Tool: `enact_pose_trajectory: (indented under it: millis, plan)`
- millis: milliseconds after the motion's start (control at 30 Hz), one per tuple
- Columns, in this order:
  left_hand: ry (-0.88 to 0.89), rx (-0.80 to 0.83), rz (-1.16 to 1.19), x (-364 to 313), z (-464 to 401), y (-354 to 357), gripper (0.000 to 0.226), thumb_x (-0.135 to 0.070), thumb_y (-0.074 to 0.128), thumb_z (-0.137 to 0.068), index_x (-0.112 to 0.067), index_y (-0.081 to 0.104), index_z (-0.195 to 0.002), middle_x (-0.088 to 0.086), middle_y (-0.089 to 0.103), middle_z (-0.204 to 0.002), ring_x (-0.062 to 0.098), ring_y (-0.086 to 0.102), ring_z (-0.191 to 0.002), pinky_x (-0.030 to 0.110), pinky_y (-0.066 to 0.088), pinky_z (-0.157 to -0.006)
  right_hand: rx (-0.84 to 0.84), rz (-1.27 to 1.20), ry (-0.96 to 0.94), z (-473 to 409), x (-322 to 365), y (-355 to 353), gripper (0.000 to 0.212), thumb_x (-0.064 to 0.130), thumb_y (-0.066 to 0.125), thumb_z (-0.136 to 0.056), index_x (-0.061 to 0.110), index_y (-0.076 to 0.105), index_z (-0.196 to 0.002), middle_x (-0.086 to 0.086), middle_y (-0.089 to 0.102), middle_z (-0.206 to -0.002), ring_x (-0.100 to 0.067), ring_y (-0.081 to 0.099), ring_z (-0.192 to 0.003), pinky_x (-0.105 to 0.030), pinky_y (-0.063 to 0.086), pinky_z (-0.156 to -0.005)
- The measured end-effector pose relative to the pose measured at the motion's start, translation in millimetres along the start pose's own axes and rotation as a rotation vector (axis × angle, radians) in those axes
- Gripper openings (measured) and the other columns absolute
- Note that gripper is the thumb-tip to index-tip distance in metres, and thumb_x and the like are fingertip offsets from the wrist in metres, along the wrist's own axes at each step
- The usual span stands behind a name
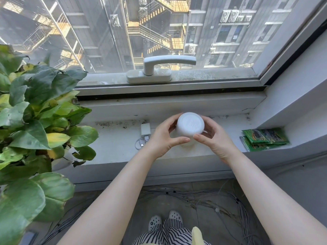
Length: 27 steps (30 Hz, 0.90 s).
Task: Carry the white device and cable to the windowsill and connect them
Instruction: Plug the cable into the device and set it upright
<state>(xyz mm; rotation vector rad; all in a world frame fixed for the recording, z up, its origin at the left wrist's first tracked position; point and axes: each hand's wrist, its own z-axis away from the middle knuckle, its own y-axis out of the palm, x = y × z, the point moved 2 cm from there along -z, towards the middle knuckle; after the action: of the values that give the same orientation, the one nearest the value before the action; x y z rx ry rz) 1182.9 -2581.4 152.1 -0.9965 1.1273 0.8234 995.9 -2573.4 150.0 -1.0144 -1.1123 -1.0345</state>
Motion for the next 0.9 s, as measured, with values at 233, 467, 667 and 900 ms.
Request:
enact_pose_trajectory:
  millis: [233, 467, 667, 900]
  plan:
    - [0.020, -0.054, -0.016, -7, 2, -2, 0.064, -0.014, 0.081, -0.070, -0.027, 0.053, -0.127, -0.019, 0.059, -0.122, -0.006, 0.054, -0.119, 0.008, 0.039, -0.100, -0.001, -0.015, -0.015, -3, 1, 1, 0.060, 0.035, 0.079, -0.064, 0.031, 0.059, -0.120, 0.006, 0.065, -0.126, -0.007, 0.059, -0.119, -0.022, 0.050, -0.090]
    - [-0.132, -0.161, -0.006, -21, 11, -16, 0.047, -0.044, 0.075, -0.070, -0.019, 0.065, -0.109, -0.005, 0.072, -0.104, 0.008, 0.067, -0.096, 0.021, 0.054, -0.080, -0.009, 0.006, 0.020, -1, 24, 17, 0.055, 0.057, 0.066, -0.066, 0.025, 0.066, -0.110, 0.001, 0.073, -0.106, -0.015, 0.067, -0.099, -0.034, 0.054, -0.082]
    - [-0.369, -0.176, 0.298, -28, 18, -25, 0.050, -0.048, 0.061, -0.085, -0.002, 0.067, -0.105, 0.015, 0.073, -0.108, 0.024, 0.072, -0.095, 0.023, 0.057, -0.073, 0.142, -0.048, 0.086, 7, 30, 30, 0.087, 0.077, 0.066, -0.056, 0.023, 0.061, -0.124, -0.009, 0.068, -0.121, -0.027, 0.064, -0.113, -0.052, 0.049, -0.099]
    - [-0.594, -0.098, 0.665, -28, 25, -25, 0.067, -0.065, 0.048, -0.083, -0.004, 0.069, -0.100, 0.005, 0.075, -0.073, 0.011, 0.071, -0.062, 0.023, 0.056, -0.068, 0.258, -0.215, 0.050, 15, 26, 35, 0.098, 0.061, 0.077, -0.059, 0.026, 0.041, -0.144, -0.001, 0.055, -0.141, -0.021, 0.051, -0.132, -0.045, 0.042, -0.107]
